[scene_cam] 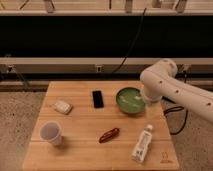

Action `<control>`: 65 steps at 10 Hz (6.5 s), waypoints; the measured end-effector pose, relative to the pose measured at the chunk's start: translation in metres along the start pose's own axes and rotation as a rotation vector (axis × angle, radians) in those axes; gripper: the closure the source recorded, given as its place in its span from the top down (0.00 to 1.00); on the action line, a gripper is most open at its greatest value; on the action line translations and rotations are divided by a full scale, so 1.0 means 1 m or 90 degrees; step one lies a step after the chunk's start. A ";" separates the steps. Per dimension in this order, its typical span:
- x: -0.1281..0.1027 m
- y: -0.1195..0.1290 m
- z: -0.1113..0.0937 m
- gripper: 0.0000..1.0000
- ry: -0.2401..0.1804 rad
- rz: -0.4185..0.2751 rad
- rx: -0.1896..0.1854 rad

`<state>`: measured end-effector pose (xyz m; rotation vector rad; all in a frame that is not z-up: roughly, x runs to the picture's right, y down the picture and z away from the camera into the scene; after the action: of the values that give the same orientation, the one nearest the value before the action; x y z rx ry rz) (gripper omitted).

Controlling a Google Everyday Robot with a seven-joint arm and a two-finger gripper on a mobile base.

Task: Place the eraser on the white sponge

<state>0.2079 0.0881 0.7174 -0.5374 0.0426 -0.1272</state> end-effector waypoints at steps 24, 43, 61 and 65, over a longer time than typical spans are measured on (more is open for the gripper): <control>-0.173 -0.106 0.023 0.80 -0.014 -0.243 0.018; -0.206 -0.140 0.070 0.80 -0.042 -0.329 -0.032; -0.222 -0.152 0.143 0.80 -0.093 -0.418 -0.088; -0.229 -0.151 0.157 0.80 -0.100 -0.423 -0.099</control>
<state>-0.0246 0.0690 0.9311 -0.6996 -0.2852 -0.7334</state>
